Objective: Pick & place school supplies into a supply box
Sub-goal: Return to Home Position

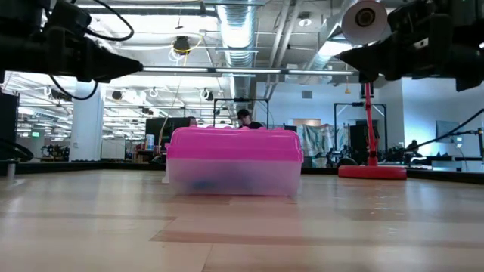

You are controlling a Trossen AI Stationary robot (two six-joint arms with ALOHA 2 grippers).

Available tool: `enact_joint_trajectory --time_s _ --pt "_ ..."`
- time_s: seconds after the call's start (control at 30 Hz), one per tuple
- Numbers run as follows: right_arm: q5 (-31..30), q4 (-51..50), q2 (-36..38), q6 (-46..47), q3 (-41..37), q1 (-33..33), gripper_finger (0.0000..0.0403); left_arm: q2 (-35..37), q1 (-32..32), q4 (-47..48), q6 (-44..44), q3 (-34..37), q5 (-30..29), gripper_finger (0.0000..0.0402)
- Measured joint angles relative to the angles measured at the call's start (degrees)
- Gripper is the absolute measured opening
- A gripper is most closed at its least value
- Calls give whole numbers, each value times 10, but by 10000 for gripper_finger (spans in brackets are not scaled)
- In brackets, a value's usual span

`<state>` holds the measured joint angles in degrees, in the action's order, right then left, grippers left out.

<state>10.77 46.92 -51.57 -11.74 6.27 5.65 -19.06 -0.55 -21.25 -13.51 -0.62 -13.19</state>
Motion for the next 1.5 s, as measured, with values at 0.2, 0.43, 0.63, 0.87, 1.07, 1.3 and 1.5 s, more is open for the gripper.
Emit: enact_joint_trajectory --time_s 0.2,0.43,0.63,0.87,1.07,1.3,1.5 --pt "3 1 26 8 -25 18 0 76 8 81 8 0 9 119" --pt "4 -12 98 27 -58 48 0 165 8 159 8 0 8 119" --pt "31 -96 159 16 -58 48 0 188 8 177 8 0 13 119" --pt "41 -149 255 -3 -59 -1 0 185 8 179 13 0 16 119" --pt "-49 -233 337 -20 -59 -69 0 185 8 180 13 0 20 119" --pt "-112 -347 449 -30 -59 -121 0 185 8 181 12 0 20 119" --pt "-139 -430 514 -18 -59 -122 0 185 8 182 11 0 20 119"
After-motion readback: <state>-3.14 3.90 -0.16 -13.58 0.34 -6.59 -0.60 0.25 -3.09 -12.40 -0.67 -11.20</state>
